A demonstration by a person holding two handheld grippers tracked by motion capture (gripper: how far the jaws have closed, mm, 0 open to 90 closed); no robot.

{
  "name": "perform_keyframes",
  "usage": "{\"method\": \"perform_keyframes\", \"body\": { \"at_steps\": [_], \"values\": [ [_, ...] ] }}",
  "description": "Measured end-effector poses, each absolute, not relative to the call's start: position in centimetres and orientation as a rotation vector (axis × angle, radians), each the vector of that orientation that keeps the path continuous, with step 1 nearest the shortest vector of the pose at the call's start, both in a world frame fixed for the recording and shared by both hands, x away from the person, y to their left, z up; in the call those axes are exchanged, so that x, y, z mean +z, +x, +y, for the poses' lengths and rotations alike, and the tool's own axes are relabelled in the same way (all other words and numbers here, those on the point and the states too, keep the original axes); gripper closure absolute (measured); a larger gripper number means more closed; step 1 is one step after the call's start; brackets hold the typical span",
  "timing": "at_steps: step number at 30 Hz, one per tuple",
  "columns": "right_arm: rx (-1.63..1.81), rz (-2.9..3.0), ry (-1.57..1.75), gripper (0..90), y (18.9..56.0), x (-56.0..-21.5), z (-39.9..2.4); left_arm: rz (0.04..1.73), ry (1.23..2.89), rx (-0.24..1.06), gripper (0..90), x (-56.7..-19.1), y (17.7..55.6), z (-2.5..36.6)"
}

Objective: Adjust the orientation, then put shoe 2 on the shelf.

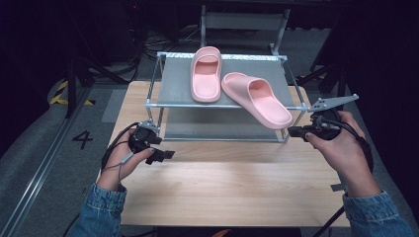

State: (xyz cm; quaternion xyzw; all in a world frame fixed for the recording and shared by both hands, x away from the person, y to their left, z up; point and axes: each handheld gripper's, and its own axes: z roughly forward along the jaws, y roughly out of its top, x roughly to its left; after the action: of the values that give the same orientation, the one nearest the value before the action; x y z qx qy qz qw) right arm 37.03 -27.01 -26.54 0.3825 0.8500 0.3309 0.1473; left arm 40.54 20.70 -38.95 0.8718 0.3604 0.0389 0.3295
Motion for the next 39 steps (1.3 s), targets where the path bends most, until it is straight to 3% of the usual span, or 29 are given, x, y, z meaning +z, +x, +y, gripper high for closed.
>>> {"method": "perform_keyframes", "body": {
  "at_steps": [23,39],
  "values": [
    [0.958,2.612,0.892,90.0,37.5,-25.6,-19.2,0.926,2.280,0.091,24.0,-38.9,41.1,20.3],
    [0.986,2.623,0.844,90.0,40.7,-26.1,-15.6,0.965,2.274,0.103,24.0,-39.0,39.9,21.9]
  ]
}}
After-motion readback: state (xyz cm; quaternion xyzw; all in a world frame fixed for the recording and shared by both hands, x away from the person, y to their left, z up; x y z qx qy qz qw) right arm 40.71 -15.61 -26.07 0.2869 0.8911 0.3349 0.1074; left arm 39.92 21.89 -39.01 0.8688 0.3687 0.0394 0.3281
